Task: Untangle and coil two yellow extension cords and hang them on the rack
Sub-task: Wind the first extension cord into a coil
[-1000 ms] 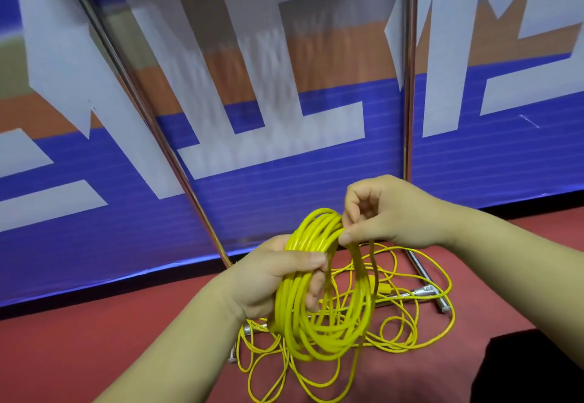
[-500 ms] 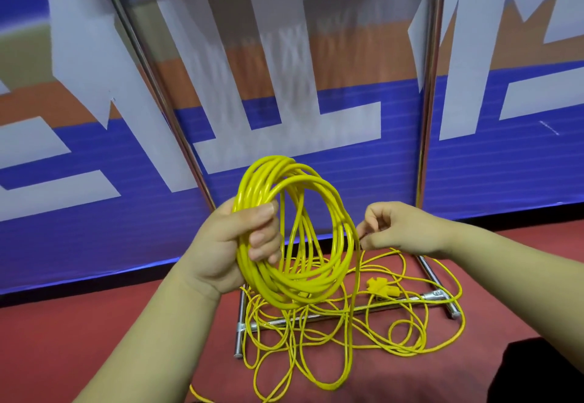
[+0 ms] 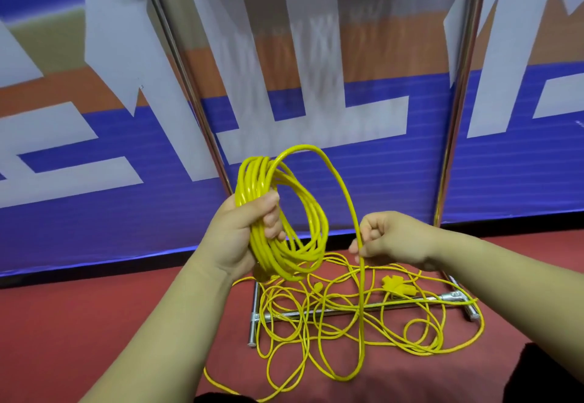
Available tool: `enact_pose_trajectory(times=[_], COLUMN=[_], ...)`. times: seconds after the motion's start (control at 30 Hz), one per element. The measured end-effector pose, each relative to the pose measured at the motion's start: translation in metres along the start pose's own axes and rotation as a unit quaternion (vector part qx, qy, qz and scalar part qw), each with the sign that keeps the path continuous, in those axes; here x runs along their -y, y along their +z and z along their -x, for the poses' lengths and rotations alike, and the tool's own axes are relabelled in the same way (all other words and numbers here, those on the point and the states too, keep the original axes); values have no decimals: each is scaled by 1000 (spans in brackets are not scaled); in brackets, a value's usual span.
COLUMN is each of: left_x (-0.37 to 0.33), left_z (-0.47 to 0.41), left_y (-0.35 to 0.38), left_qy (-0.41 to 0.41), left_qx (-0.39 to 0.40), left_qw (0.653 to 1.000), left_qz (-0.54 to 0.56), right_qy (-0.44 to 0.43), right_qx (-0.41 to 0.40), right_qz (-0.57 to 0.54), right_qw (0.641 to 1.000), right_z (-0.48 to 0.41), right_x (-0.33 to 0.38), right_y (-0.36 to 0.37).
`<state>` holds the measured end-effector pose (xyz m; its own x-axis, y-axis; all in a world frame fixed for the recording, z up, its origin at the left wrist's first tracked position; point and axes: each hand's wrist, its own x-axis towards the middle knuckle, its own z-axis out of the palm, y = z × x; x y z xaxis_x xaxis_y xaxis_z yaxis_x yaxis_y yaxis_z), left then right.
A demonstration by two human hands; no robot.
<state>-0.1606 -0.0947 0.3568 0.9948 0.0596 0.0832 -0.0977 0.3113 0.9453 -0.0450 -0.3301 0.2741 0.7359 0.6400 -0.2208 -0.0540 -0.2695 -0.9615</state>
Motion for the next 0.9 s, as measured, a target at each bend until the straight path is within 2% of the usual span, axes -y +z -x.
enact_pose_trajectory(times=[0.17, 0.23, 0.37, 0.5, 0.67, 0.9], left_x=[31, 41, 56, 64, 66, 67], left_z=[-3, -3, -2, -2, 1, -7], left_y=[-4, 2, 22, 38, 57, 75], left_qy=[-82, -117, -162, -166, -196, -174], left_qx=[-71, -74, -39, 24, 92, 80], left_qw=[991, 985, 980, 979, 962, 973], left_qz=[-81, -100, -107, -113, -165, -131], right_qy=[-37, -60, -100, -126, -148, -162], right_qx=[-42, -69, -104, -122, -159, -174], right_qz=[-84, -130, -207, -223, -246, -254], right_qw=[995, 987, 967, 959, 945, 937], right_z=[14, 21, 31, 38, 50, 56], right_x=[32, 45, 61, 70, 76, 73], right_y=[4, 4, 5, 6, -5, -21])
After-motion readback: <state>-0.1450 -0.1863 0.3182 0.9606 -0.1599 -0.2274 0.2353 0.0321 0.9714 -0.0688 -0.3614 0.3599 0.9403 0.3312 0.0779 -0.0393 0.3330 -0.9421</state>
